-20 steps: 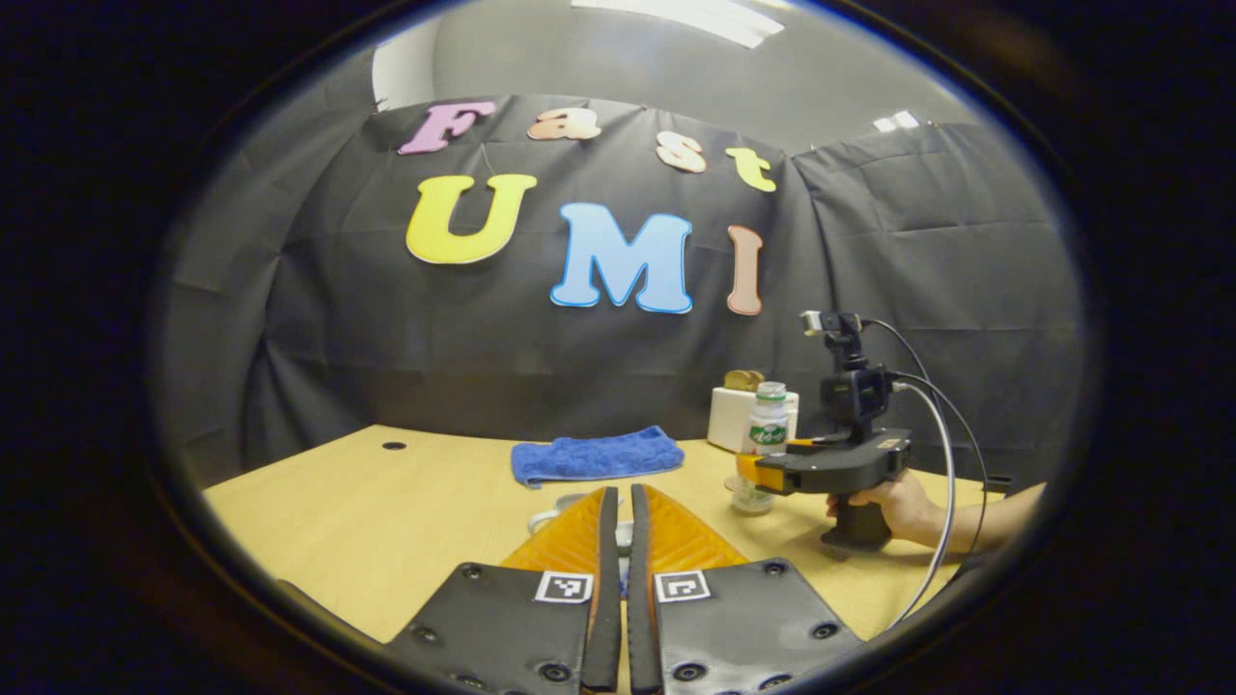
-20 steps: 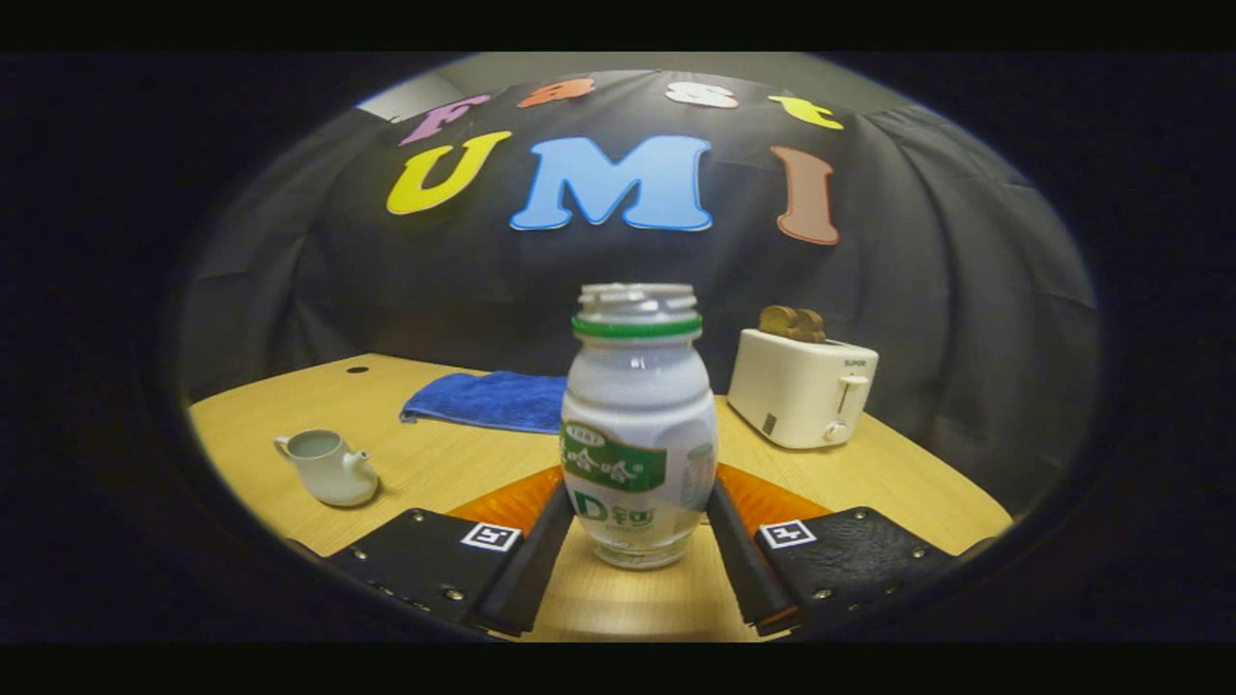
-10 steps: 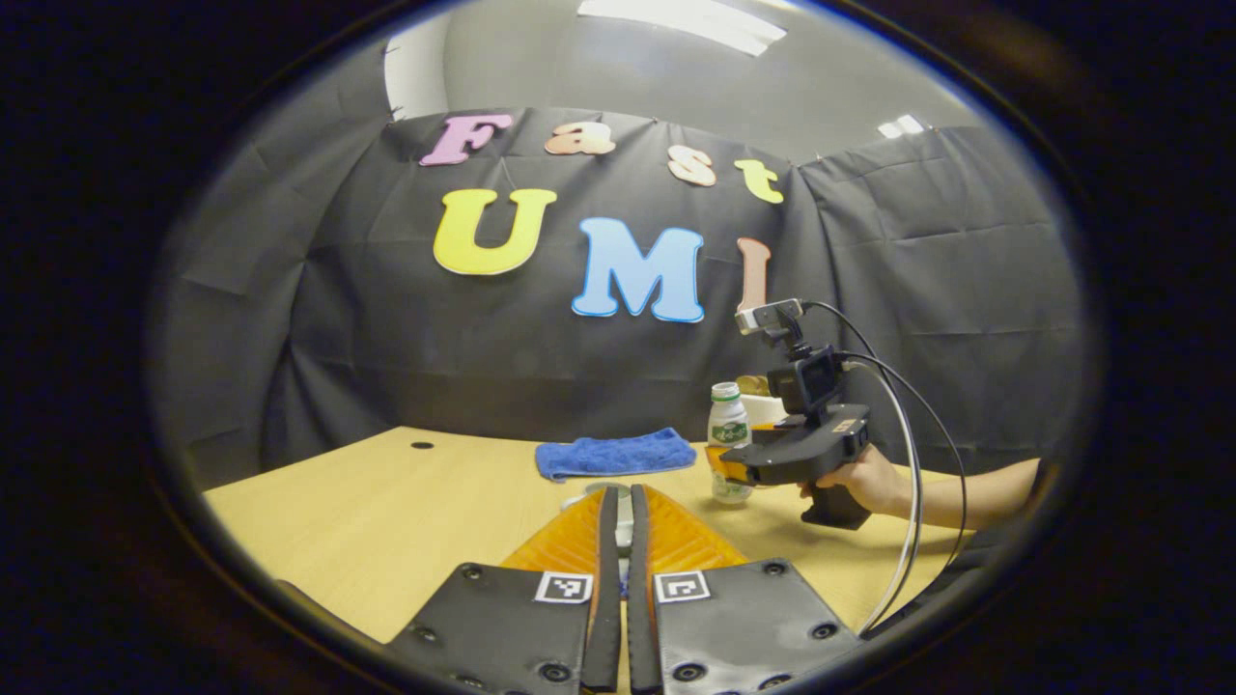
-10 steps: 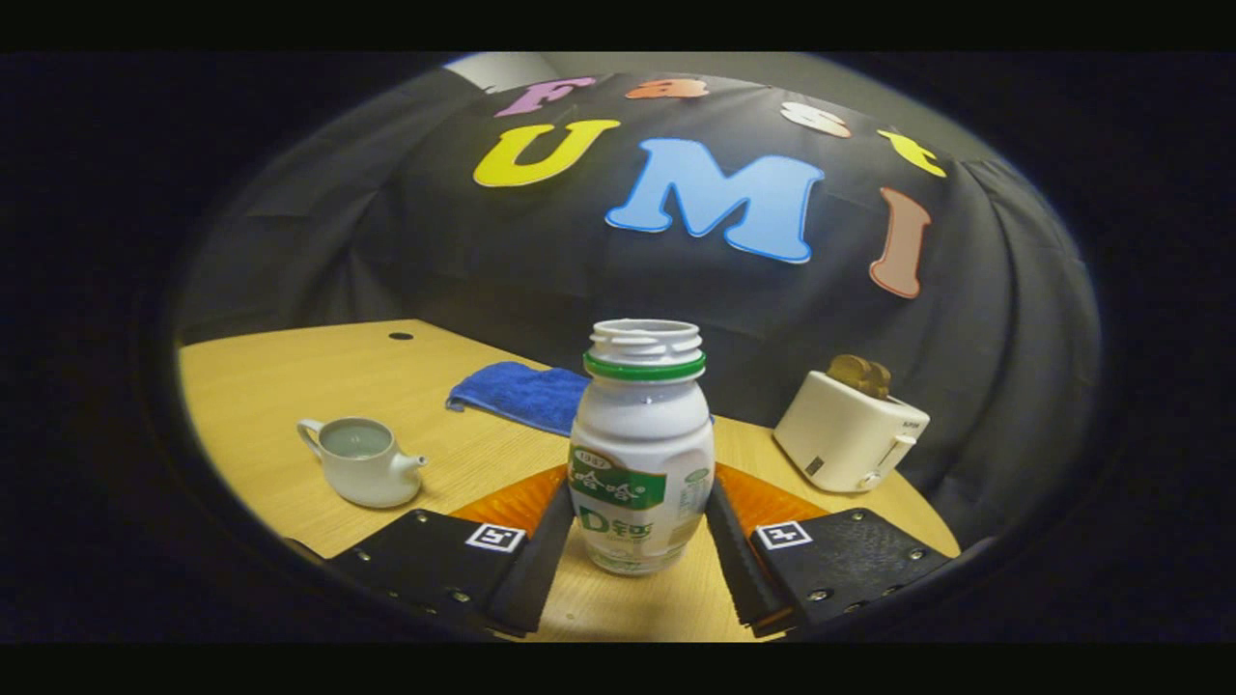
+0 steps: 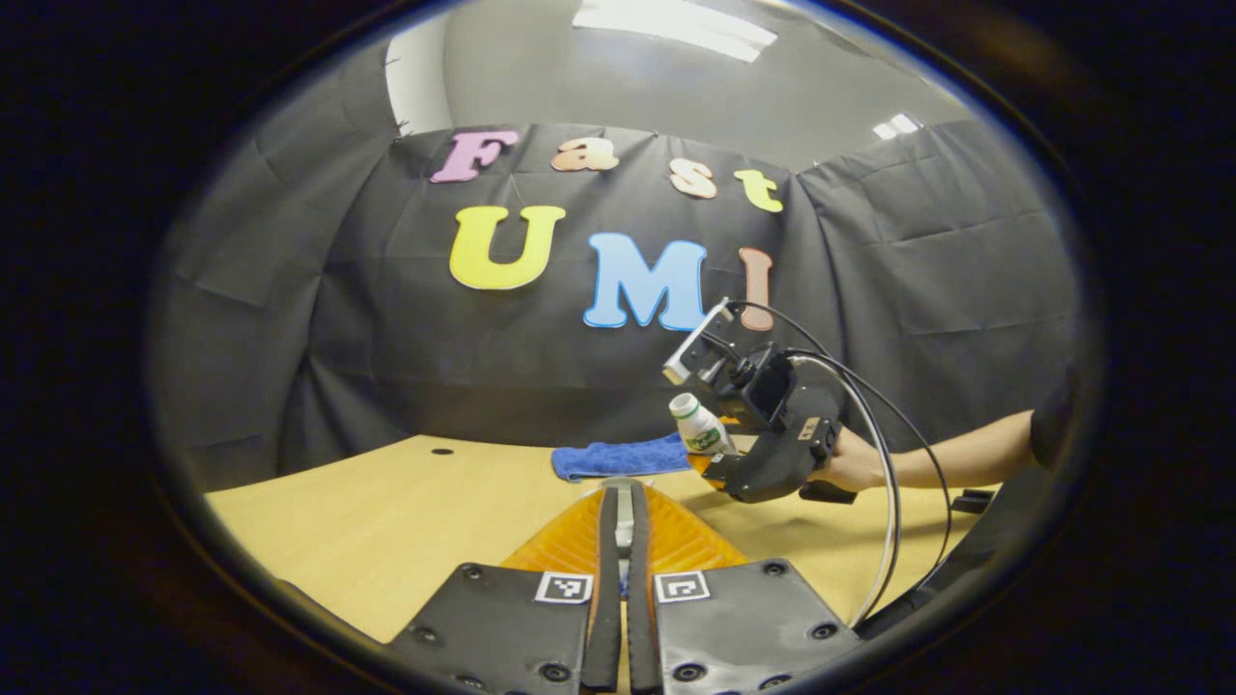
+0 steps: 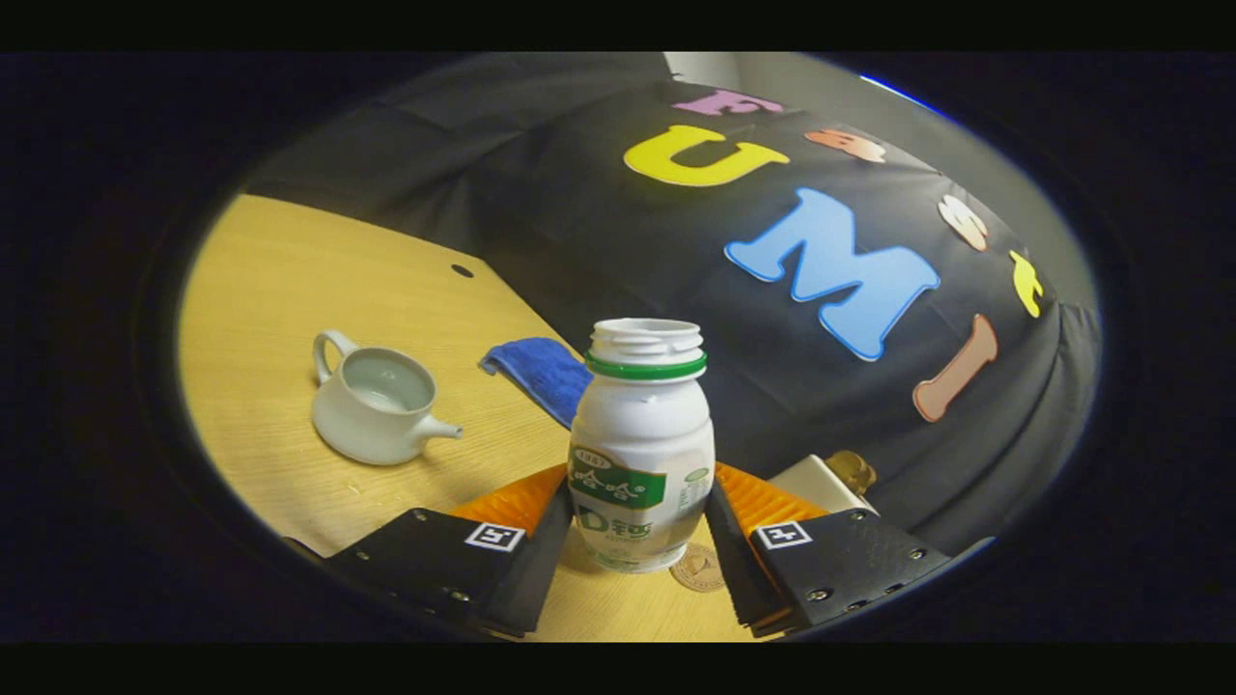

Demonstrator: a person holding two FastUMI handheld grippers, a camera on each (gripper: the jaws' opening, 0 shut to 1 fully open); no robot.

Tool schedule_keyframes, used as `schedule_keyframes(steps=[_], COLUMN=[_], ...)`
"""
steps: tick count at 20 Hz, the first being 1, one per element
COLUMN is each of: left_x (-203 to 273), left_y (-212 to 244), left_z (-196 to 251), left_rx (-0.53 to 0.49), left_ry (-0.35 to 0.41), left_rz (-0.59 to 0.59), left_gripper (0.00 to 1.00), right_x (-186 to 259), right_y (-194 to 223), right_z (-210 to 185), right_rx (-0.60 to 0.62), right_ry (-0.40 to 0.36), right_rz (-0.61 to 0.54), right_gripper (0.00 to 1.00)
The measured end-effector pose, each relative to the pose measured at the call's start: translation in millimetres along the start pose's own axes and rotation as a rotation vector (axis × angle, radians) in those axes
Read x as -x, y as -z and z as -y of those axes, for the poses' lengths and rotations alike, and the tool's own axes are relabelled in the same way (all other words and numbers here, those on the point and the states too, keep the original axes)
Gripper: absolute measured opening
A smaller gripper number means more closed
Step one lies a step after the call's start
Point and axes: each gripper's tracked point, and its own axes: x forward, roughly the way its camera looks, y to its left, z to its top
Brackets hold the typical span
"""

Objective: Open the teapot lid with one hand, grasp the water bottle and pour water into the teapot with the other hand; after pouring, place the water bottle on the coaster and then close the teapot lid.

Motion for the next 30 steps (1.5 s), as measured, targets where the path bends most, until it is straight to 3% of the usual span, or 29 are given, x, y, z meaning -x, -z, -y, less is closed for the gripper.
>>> schedule_keyframes(steps=[10,17,18,19,30], left_x=[14,15,15,15,16], left_y=[14,11,12,13,14], left_z=[-12,-20,-20,-20,-22], left_rx=[-0.012,-0.015,-0.016,-0.016,-0.024], left_ry=[-0.044,-0.061,-0.062,-0.063,-0.070], left_rz=[-0.025,-0.021,-0.022,-0.024,-0.030], left_gripper=[0.13,0.13,0.13,0.13,0.13], right_x=[-1,-10,-12,-14,-24], right_y=[-12,-11,-11,-10,-12], right_z=[-22,-31,-29,-30,-24], right_rx=[0.282,0.386,0.405,0.427,0.619], right_ry=[-0.010,-0.011,-0.006,-0.002,0.006], right_rz=[0.020,0.008,0.005,0.001,-0.022], right_gripper=[0.72,0.72,0.57,0.72,0.72])
